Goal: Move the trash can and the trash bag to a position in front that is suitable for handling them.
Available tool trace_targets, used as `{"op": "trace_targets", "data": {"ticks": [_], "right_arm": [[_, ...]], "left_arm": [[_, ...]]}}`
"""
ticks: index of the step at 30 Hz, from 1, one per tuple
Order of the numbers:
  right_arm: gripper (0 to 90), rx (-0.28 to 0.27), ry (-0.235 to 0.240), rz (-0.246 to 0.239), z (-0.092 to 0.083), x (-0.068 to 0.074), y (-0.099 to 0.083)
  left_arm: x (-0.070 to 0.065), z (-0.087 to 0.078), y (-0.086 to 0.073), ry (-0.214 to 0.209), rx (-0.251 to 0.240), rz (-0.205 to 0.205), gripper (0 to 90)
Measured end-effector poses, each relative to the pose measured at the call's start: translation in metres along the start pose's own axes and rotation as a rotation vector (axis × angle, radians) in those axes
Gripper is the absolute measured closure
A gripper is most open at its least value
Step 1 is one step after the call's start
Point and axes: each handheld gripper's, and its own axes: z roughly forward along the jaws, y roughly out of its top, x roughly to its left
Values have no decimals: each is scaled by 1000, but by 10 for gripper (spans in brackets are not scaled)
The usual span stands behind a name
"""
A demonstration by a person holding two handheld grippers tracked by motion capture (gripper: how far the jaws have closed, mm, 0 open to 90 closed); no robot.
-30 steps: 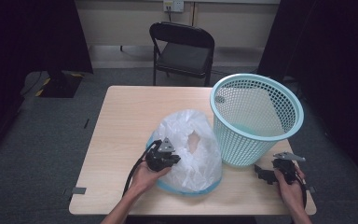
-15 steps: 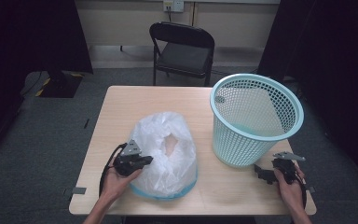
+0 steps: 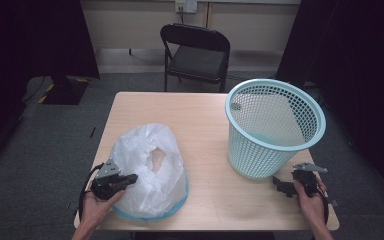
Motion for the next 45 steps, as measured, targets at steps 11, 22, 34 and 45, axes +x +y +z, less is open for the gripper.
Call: {"op": "trace_targets", "data": {"ticks": [11, 22, 34, 45], "right_arm": [[57, 0, -2, -2, 0, 0, 0], [126, -15, 46, -29, -20, -1, 7], [130, -150, 26, -84, -51, -18, 38], [126, -199, -38, -87, -47, -43, 52]], "left_arm": [[-9, -9, 0, 0, -47, -39, 629], [-75, -16, 59, -25, -190, -22, 311], [-105, 58, 123, -101, -186, -67, 171], [-105, 130, 163, -24, -127, -80, 175]]}}
